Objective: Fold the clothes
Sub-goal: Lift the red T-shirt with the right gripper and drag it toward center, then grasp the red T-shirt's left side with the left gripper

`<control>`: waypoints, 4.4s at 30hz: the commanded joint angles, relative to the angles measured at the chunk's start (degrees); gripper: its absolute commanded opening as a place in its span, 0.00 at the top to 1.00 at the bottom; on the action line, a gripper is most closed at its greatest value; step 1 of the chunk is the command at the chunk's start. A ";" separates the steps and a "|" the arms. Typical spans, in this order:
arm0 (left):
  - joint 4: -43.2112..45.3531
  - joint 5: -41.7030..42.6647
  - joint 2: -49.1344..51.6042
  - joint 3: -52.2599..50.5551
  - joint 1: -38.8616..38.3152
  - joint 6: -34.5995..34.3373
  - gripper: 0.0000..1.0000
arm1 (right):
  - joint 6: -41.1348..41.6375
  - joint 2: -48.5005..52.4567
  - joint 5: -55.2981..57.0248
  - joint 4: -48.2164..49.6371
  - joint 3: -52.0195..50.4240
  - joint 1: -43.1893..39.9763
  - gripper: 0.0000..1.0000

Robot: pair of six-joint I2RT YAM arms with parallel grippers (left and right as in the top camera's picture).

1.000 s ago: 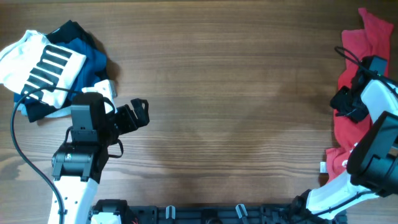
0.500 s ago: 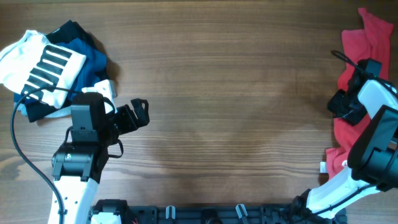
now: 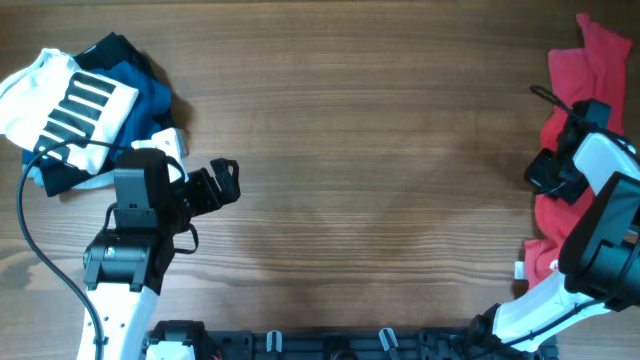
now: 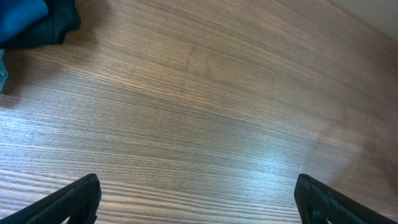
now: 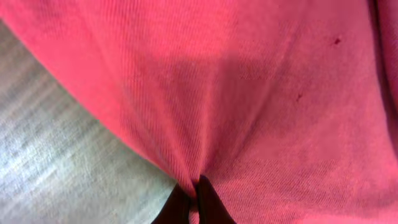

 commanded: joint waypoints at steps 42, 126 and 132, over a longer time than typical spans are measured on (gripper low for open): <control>16.98 7.39 7.37 0.98 -4.42 -3.54 0.00 | 6.86 -28.59 1.31 -12.76 13.42 32.04 0.56; 26.27 0.02 20.31 4.55 -5.16 -8.70 0.56 | 6.10 -26.86 -0.31 -19.12 13.42 32.04 0.55; 37.79 0.46 36.74 4.57 -11.13 -9.57 0.30 | 6.08 -26.86 -0.28 -19.56 13.42 32.04 0.54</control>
